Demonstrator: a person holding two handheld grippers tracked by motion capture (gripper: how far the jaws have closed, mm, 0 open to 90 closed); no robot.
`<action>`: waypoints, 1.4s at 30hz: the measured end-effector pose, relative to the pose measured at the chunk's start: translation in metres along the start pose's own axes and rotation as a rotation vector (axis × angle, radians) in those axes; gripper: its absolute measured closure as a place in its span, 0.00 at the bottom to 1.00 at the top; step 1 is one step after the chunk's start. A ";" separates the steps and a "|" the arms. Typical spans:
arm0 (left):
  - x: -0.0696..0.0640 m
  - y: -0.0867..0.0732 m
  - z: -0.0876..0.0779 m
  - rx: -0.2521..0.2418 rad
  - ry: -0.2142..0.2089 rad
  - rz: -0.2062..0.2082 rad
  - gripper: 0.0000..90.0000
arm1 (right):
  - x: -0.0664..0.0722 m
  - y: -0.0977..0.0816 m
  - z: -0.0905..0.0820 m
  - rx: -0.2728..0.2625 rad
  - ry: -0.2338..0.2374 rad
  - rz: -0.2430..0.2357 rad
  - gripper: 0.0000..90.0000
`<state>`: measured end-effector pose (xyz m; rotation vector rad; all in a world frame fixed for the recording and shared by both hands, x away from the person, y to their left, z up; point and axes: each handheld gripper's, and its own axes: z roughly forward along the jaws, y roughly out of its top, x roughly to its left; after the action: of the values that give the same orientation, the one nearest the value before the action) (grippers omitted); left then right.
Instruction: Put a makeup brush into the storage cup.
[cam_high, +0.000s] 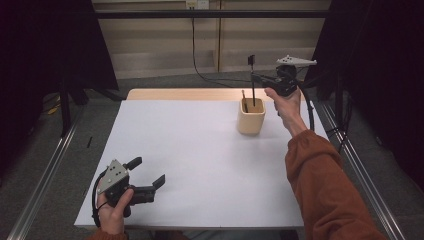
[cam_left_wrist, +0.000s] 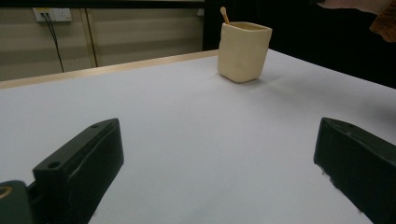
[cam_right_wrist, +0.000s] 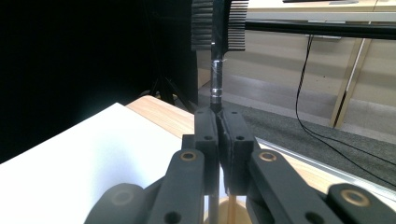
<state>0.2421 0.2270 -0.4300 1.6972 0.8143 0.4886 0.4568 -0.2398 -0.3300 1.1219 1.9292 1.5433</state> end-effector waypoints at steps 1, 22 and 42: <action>0.000 0.000 0.000 0.001 0.000 -0.001 0.02 | 0.000 -0.001 0.001 -0.001 0.002 0.001 0.96; 0.001 0.000 0.000 0.004 0.000 -0.003 0.02 | -0.007 -0.024 0.009 0.042 -0.025 -0.003 0.96; -0.001 0.000 0.001 0.004 -0.005 0.002 0.02 | -0.009 -0.054 0.007 0.072 -0.034 0.026 0.96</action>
<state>0.2422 0.2259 -0.4301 1.7030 0.8106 0.4847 0.4498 -0.2463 -0.3844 1.1996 1.9696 1.4686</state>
